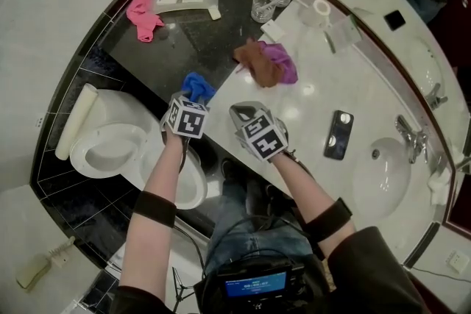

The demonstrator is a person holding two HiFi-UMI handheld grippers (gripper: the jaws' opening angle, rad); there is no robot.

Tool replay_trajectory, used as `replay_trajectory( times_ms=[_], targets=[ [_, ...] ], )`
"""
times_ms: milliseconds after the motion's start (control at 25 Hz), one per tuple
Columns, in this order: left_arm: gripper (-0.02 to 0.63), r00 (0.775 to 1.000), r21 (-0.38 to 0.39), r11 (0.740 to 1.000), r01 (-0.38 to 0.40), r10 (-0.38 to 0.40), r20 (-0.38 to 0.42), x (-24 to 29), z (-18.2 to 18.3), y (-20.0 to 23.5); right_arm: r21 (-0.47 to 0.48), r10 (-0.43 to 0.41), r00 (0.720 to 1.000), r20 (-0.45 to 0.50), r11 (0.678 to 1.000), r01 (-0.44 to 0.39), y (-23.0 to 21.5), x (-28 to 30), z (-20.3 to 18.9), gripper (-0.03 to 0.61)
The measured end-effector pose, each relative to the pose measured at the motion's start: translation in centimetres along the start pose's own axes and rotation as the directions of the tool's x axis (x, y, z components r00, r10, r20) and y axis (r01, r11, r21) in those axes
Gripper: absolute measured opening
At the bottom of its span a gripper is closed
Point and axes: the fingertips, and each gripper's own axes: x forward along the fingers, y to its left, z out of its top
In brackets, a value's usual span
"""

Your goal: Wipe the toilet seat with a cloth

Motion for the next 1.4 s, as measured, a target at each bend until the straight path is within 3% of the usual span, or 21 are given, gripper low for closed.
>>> replay_trajectory(
  times_ms=[440, 880, 1160, 1400],
  targets=[
    [0.078, 0.996, -0.057, 0.998, -0.025, 0.03, 0.083, -3.9, 1.0, -1.1, -0.024, 0.008, 1.0, 0.016, 1.0, -0.007, 0.8, -2.6, 0.3, 0.017],
    [0.077, 0.958, -0.183, 0.972, -0.148, 0.187, 0.218, -16.8, 0.7, -5.5, -0.147, 0.104, 0.99, 0.094, 0.985, -0.089, 5.2, -10.5, 1.7, 0.017],
    [0.077, 0.91, -0.303, 0.916, -0.263, 0.34, 0.239, -26.3, -5.0, -11.1, -0.258, 0.21, 0.969, 0.127, 0.951, -0.172, 10.1, -16.2, -0.8, 0.017],
    [0.077, 0.863, -0.458, 0.826, -0.329, 0.46, 0.21, -33.1, -12.4, -15.7, -0.301, 0.308, 0.945, 0.108, 0.916, -0.265, 14.8, -19.4, -3.9, 0.017]
  ],
)
